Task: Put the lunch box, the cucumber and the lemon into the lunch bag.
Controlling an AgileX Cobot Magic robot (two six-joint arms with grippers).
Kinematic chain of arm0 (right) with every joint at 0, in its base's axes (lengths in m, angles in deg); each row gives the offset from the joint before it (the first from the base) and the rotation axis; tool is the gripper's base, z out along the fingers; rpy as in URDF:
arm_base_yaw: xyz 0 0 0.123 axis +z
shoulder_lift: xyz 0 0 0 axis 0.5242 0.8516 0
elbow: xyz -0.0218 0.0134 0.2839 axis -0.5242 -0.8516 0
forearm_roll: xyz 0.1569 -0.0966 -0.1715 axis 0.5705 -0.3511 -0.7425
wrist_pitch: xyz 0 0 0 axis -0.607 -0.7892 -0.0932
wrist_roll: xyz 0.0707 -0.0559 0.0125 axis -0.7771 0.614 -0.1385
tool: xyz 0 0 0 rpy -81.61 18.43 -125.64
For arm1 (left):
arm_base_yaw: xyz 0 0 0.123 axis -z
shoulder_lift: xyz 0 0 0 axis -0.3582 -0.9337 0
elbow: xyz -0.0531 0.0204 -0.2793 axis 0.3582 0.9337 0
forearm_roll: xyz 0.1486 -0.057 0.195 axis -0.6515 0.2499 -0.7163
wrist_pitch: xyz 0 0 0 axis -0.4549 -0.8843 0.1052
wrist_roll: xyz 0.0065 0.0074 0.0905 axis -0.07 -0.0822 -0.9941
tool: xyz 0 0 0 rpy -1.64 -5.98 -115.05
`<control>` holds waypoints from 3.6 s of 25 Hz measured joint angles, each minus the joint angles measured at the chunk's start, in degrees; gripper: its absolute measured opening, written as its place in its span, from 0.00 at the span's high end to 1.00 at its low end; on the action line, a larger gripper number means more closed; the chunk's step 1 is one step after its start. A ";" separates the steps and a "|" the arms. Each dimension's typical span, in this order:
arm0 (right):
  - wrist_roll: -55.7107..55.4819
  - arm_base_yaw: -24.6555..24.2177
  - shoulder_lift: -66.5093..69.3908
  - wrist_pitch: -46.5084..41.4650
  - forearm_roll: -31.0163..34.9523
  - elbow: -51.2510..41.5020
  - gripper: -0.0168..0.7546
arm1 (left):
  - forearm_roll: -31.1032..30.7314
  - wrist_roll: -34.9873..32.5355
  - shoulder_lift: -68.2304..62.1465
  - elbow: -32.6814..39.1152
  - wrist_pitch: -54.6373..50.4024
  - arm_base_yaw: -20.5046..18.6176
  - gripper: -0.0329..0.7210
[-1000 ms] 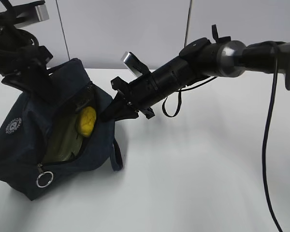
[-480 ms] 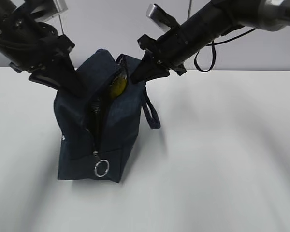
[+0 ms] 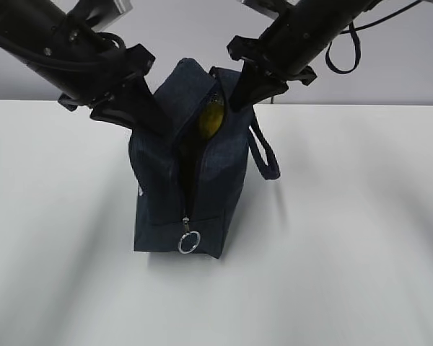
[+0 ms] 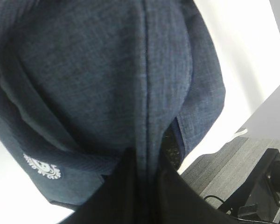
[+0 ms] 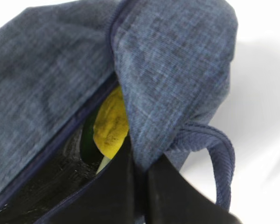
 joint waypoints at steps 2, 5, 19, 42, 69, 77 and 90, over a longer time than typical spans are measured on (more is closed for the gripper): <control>-0.60 0.00 -0.13 -0.12 -0.97 0.00 0.97 | 0.31 0.00 -0.72 -0.11 0.22 0.00 0.94; -0.96 0.00 -0.13 -0.12 -1.43 -0.72 0.97 | 0.44 0.00 -2.16 -0.11 0.22 0.00 0.94; -0.66 0.00 -0.13 -0.02 -1.62 -2.48 0.96 | 1.68 0.00 -4.45 -0.11 2.46 0.13 0.93; -1.31 -0.10 -4.10 0.09 -10.49 -2.61 0.89 | 8.33 0.00 -7.66 -0.11 7.59 6.25 0.91; -0.39 -0.20 -13.09 0.11 -10.84 0.78 0.40 | -7.71 0.00 0.63 -0.11 12.58 6.35 0.40; 4.74 -0.20 -25.79 2.83 -8.10 -0.04 0.40 | -18.92 0.19 9.20 -0.11 14.01 6.35 0.40; 23.93 -0.20 -61.19 27.23 4.00 -38.08 0.40 | -24.73 2.75 20.07 2.11 19.81 6.35 0.43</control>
